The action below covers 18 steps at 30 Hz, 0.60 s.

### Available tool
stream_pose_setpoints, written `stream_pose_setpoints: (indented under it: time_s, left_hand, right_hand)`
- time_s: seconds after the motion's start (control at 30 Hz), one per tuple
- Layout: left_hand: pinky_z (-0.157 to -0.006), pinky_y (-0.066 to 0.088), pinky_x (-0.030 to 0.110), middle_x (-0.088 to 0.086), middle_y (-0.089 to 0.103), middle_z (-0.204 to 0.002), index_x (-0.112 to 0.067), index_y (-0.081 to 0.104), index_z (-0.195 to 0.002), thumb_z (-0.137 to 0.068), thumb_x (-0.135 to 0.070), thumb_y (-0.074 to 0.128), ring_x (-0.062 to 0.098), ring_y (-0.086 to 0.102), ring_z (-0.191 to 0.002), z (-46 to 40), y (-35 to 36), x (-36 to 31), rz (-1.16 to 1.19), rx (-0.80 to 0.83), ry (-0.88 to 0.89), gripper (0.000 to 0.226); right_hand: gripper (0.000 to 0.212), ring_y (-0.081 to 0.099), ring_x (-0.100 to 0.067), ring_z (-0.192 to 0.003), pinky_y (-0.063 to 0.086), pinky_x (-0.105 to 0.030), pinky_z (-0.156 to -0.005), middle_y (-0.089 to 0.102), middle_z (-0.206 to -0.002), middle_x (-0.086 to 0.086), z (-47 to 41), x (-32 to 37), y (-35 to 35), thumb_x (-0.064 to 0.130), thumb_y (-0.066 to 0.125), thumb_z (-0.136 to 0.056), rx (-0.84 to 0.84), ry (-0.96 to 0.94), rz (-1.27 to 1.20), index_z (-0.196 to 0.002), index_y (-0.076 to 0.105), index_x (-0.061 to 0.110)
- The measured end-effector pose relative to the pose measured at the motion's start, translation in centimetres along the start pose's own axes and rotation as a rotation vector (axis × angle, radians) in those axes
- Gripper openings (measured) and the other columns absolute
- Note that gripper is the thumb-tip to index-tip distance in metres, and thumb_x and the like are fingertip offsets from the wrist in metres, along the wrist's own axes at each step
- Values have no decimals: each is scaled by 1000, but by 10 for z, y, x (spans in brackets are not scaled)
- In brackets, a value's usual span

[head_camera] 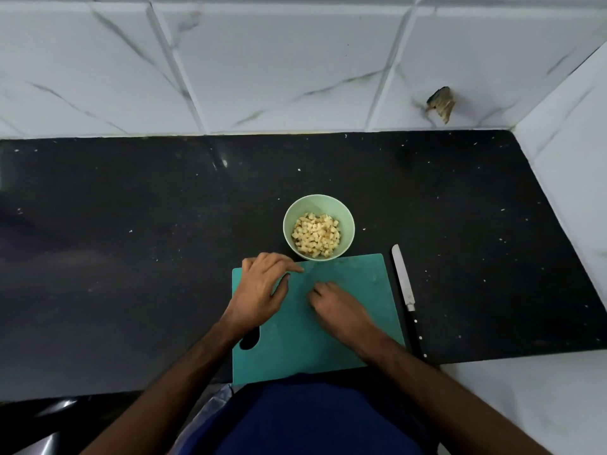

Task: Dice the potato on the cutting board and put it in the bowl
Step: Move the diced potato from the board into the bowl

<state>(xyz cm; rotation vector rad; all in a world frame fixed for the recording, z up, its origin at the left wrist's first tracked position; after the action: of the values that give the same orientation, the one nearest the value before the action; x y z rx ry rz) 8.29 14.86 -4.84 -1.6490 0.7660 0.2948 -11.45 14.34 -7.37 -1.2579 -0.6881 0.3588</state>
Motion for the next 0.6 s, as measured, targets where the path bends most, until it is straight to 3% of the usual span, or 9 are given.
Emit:
stream_pose_setpoints:
  time_s: [0.1, 0.2, 0.27, 0.33, 0.4, 0.6]
  left_hand:
    - [-85, 31, 33, -16, 59, -112, -31, 65, -114, -95, -15, 52, 8, 54, -107, 2, 1, 0, 10, 13, -20, 27]
    - [-86, 31, 32, -17, 58, -111, -32, 65, -114, -95, -17, 51, 7, 53, -109, 3, 3, 2, 26, 25, -43, 28]
    - [-87, 30, 31, -17, 58, -111, -32, 65, -114, -95, -19, 50, 6, 52, -110, 4, 5, 1, 30, 38, -54, 28]
    - [-87, 30, 31, -17, 58, -112, -33, 64, -115, -95, -19, 50, 6, 52, -110, 5, 6, 1, 27, 47, -54, 27]
    - [-87, 31, 32, -17, 57, -113, -32, 63, -115, -95, -19, 52, 7, 52, -110, 5, 4, 3, 18, 48, -62, 27]
    - [-82, 27, 34, -14, 52, -120, -33, 62, -120, -91, -17, 59, 10, 47, -112, -21, -2, 13, -44, 119, -108, 33]
  right_hand:
    - [25, 60, -26, -76, 51, -35, -51, 62, -85, -9, -2, -1, 0, 2, 81, -66, -50, -35, 13, -86, 67, 7]
    - [17, 59, -26, -85, 53, -40, -65, 61, -92, -10, -5, -10, -5, 2, 71, -77, -42, 62, -105, -92, 65, 5]
    - [10, 59, -19, -84, 52, -36, -74, 64, -93, -6, -2, -19, -11, 4, 69, -82, -43, 226, -350, -92, 69, 6]
    - [11, 64, -8, -77, 51, -24, -74, 70, -86, 4, 2, -26, -23, 3, 73, -82, -77, 403, -628, -88, 74, 12]
    - [17, 70, -5, -75, 53, -21, -75, 74, -80, 8, 3, -29, -46, 2, 75, -83, -161, 481, -812, -84, 76, 19]
    - [18, 74, -11, -88, 59, -27, -81, 76, -96, 5, -34, -32, -129, 9, 71, -88, -493, 329, -855, -90, 77, 25]
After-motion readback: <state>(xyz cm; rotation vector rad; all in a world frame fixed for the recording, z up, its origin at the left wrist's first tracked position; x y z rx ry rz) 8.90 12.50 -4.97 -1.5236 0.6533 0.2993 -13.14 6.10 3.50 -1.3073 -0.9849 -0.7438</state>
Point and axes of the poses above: each hand's wrist, its own z-axis away from the middle knuckle, its own y-axis out of the palm, x = y × z, the point moved 1 cm from there along -z, towards the middle knuckle
